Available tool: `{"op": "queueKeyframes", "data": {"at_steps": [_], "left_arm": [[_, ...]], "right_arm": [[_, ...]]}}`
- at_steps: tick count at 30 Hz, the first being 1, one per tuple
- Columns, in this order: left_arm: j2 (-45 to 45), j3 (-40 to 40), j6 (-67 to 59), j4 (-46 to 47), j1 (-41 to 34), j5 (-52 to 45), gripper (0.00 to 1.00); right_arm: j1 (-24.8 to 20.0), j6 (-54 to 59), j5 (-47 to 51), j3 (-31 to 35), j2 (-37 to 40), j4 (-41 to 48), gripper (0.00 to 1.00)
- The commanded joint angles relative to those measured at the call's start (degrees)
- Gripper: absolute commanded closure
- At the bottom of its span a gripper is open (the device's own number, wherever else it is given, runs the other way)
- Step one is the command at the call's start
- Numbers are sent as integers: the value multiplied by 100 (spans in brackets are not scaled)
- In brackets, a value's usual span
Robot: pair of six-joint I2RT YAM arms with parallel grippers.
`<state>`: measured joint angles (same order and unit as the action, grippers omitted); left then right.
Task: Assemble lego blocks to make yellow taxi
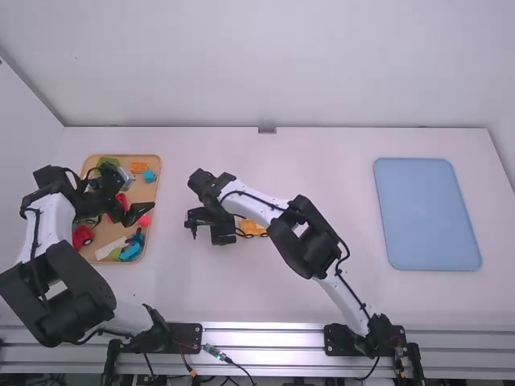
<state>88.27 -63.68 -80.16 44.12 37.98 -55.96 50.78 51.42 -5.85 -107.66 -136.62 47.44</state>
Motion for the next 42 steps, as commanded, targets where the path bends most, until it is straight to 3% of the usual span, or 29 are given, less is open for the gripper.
{"op": "queueKeyframes", "data": {"at_steps": [1,6,12,18,24,34,42], "left_arm": [[-160,37,-4,22,-15,-196,1],[-160,37,-2,24,-57,-200,1],[-160,37,-2,20,-175,-198,1],[-160,37,-4,0,-358,-200,1],[-160,37,-2,87,-640,-194,1],[-160,37,3,44,-1325,49,1],[-160,37,27,-70,-1707,269,1]], "right_arm": [[4,92,-24,33,-71,-46,0],[-76,308,-162,-186,57,229,1],[-382,861,-1056,-901,158,1095,1],[-1029,1091,-1722,-1958,197,2258,1],[-1609,1908,-2472,-2500,197,3104,1],[-2573,1731,-2756,-2459,313,3010,1],[-3027,616,-2059,-2459,368,2387,1]]}}
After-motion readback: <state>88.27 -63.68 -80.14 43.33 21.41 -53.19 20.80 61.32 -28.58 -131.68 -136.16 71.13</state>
